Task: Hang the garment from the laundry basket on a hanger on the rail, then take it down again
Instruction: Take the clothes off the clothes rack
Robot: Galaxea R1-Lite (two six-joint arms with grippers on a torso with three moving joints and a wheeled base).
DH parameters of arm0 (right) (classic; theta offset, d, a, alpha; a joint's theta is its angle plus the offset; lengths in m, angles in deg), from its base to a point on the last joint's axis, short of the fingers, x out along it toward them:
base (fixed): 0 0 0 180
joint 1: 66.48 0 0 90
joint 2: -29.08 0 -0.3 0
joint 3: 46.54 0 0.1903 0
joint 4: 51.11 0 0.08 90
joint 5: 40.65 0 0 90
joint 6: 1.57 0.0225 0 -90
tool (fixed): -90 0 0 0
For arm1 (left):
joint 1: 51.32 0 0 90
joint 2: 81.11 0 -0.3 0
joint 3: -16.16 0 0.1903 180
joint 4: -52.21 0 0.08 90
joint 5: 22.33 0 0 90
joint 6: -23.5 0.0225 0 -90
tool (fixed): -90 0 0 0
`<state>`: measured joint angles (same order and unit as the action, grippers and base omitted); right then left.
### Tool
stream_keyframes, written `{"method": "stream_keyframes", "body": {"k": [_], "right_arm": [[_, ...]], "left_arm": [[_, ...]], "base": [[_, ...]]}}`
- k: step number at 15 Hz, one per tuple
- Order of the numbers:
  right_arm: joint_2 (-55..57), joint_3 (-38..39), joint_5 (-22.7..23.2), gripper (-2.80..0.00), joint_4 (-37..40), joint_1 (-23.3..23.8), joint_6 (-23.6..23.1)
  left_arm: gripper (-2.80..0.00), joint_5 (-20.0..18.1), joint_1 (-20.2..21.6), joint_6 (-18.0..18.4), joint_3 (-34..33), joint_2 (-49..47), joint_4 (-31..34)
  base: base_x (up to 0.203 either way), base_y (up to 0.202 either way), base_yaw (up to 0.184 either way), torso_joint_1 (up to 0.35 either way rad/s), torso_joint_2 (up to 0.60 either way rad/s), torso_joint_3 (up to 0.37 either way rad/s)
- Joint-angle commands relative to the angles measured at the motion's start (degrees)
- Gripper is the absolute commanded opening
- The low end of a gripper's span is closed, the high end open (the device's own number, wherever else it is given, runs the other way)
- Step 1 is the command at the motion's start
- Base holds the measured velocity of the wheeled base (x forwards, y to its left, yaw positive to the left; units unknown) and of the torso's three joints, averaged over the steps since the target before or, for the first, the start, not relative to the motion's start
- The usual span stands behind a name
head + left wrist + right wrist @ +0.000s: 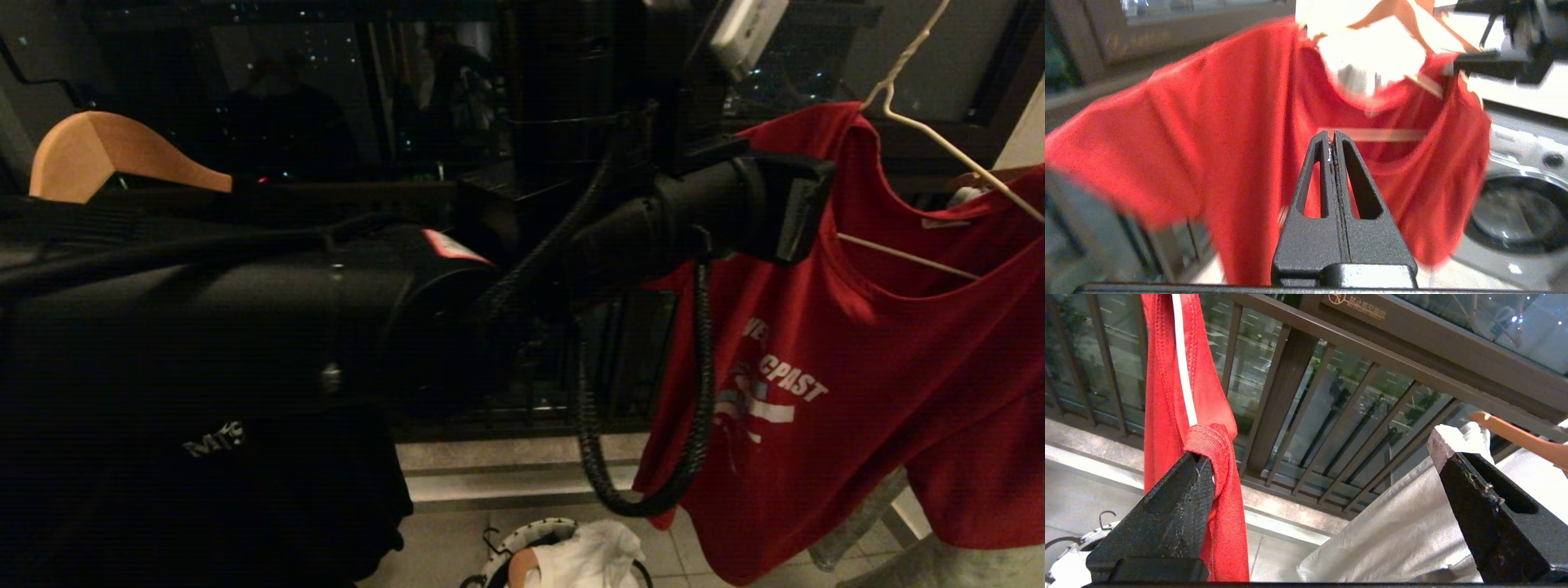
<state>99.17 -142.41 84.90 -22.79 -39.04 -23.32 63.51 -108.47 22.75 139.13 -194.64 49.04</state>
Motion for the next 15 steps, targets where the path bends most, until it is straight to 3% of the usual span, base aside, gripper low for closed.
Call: {"method": "stream_keyframes", "body": {"k": [1,3,4,6,12,15], "right_arm": [[1.10,-0.56,0.31,0.00,-0.03,-0.02,-0.05],[1.19,-0.88,0.31,0.00,0.01,-0.02,-0.05],[1.10,-0.88,0.31,0.00,0.06,-0.02,0.04],[0.58,-0.97,0.40,0.00,0.06,-0.18,0.04],[-0.65,-0.97,0.37,0.00,0.28,-2.34,0.04],[-0.76,-0.97,0.25,0.00,0.32,-3.22,0.04]], "left_arm": [[-2.80,1.06,-1.34,1.86,9.31,-10.39,2.15],[-2.80,1.37,-2.21,5.97,12.00,-15.31,3.00],[-2.80,-0.17,-2.42,6.75,12.33,-16.87,0.40],[-2.80,-2.23,-2.44,7.07,12.46,-18.91,-2.89],[-2.80,-2.49,-2.66,7.04,12.46,-19.91,-3.88],[-2.80,-5.11,-3.43,6.63,12.46,-20.89,-6.40]], "base": [[0.000,0.000,0.000,0.000,0.00,0.000],[0.000,0.000,0.000,0.000,0.00,0.000],[0.000,0.000,0.000,0.000,0.00,0.000],[0.000,0.000,0.000,0.000,0.00,0.000],[0.000,0.000,0.000,0.000,0.00,0.000],[0.000,0.000,0.000,0.000,0.00,0.000]]}}
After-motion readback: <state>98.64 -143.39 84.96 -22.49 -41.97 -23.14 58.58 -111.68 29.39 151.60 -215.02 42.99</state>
